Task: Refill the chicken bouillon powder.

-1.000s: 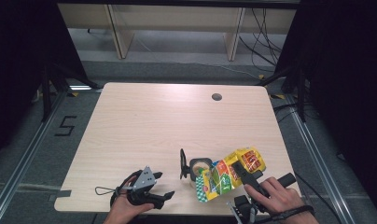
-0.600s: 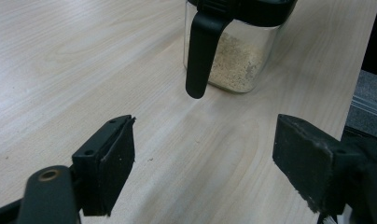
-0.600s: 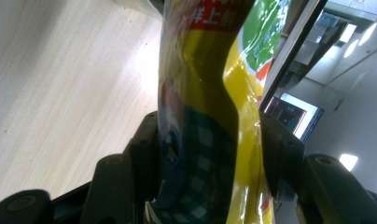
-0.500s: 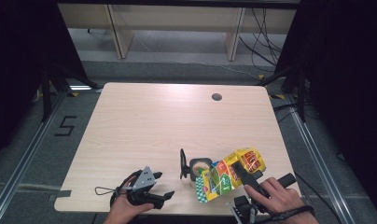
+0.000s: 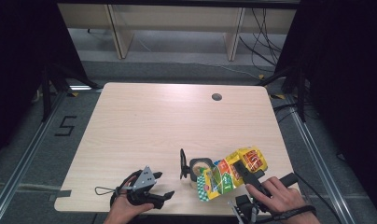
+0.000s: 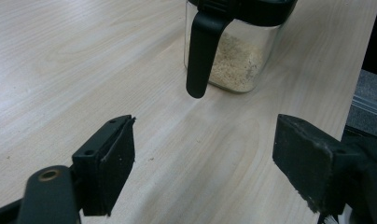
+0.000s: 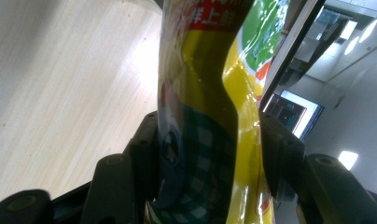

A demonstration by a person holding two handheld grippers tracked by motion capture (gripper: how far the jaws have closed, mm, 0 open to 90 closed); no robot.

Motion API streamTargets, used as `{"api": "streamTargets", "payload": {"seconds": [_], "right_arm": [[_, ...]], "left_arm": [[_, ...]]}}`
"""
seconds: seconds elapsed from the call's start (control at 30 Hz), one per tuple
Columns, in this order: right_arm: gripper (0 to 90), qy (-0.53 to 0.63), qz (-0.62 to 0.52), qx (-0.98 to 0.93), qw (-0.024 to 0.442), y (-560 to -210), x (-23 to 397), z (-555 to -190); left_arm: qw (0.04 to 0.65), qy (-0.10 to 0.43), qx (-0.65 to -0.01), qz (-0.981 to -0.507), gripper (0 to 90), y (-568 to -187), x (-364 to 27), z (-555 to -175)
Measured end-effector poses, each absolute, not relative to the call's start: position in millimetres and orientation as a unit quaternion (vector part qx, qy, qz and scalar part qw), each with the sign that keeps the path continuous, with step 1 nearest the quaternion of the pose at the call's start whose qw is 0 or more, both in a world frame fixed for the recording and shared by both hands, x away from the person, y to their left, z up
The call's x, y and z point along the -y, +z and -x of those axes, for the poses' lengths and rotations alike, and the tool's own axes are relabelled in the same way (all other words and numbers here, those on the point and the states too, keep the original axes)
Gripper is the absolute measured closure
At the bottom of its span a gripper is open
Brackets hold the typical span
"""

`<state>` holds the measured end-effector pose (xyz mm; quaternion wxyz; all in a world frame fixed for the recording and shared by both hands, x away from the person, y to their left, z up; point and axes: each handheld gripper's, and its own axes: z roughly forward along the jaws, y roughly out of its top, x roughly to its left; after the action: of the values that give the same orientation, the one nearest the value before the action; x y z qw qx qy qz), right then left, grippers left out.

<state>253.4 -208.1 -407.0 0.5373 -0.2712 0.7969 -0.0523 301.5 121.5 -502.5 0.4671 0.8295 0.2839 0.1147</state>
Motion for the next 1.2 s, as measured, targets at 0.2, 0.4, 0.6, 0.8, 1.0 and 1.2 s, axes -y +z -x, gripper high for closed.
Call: {"api": "streamTargets", "payload": {"seconds": [0.2, 0.4, 0.6, 0.8, 1.0, 1.2], "right_arm": [[49.3, -0.056, 0.259, -0.8, 0.539, -410.0, 208.6, -253.5], [49.4, -0.05, 0.272, -0.799, 0.534, -409.2, 205.7, -253.7], [49.5, -0.053, 0.263, -0.801, 0.536, -409.3, 207.3, -252.9], [49.9, -0.056, 0.268, -0.799, 0.535, -409.3, 208.3, -256.1], [50.0, -0.052, 0.274, -0.795, 0.539, -407.4, 207.8, -255.6], [50.3, -0.054, 0.271, -0.793, 0.543, -410.5, 208.0, -255.8]], "left_arm": [[0.466, 0.119, -0.274, -0.833, 20.6, -502.0, -122.2, -302.6], [0.467, 0.119, -0.273, -0.833, 20.6, -501.9, -122.3, -302.3], [0.469, 0.118, -0.275, -0.831, 20.6, -502.4, -121.7, -302.2], [0.47, 0.118, -0.275, -0.831, 20.6, -502.5, -121.5, -302.0], [0.466, 0.118, -0.274, -0.833, 20.6, -502.1, -122.4, -302.5], [0.47, 0.117, -0.275, -0.831, 20.6, -502.3, -121.6, -302.1]]}}
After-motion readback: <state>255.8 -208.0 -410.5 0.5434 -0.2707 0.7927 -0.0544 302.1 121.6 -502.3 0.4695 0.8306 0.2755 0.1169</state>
